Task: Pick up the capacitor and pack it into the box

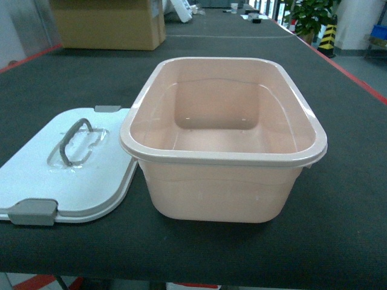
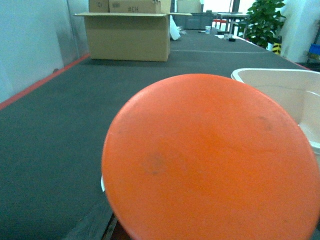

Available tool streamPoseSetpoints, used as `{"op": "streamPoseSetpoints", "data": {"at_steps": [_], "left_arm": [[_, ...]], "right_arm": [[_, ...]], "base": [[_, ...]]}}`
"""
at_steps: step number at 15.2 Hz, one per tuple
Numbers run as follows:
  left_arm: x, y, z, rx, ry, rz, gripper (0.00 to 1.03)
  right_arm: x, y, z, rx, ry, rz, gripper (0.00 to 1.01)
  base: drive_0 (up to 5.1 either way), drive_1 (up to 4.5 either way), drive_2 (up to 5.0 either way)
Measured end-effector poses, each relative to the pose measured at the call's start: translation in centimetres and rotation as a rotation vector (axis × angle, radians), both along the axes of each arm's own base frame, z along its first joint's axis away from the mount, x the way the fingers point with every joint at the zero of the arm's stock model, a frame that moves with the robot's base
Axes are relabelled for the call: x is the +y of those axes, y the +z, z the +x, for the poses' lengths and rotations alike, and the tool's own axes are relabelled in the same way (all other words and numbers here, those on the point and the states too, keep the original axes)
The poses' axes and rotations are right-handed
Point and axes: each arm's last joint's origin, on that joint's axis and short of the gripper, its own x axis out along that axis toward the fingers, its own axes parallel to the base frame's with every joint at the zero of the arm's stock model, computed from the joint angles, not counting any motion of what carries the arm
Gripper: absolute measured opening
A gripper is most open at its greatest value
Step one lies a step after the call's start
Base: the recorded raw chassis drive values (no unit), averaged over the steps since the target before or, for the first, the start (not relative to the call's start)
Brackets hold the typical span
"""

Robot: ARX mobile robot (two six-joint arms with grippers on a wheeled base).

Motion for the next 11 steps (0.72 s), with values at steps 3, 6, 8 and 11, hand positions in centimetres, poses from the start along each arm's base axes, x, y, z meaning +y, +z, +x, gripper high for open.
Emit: {"op": "streamPoseSetpoints", "data": {"at_steps": [3, 6, 8, 11], "left_arm": [[0.0, -0.07, 0.0, 0.008, 0.0, 0.0, 0.44], [0.0, -0.06, 0.0, 0.008, -0.001, 0.0, 0.44], [0.0, -0.06, 0.0, 0.007, 0.0, 0.0, 0.44], [0.0, -0.06, 0.0, 0.007, 0.0, 0.0, 0.44]], "right_arm": [[0.0, -0.09, 0.0, 0.01, 0.001, 0.0, 0.98], [0.0, -0.07, 0.0, 0.007, 0.0, 0.0, 0.98], [0.0, -0.07, 0.0, 0.007, 0.0, 0.0, 0.98], [0.0, -0.07, 0.0, 0.007, 0.0, 0.0, 0.98]], "base": [[0.0, 0.0, 0.0], [0.0, 0.0, 0.0], [0.0, 0.0, 0.0], [0.0, 0.0, 0.0]]}}
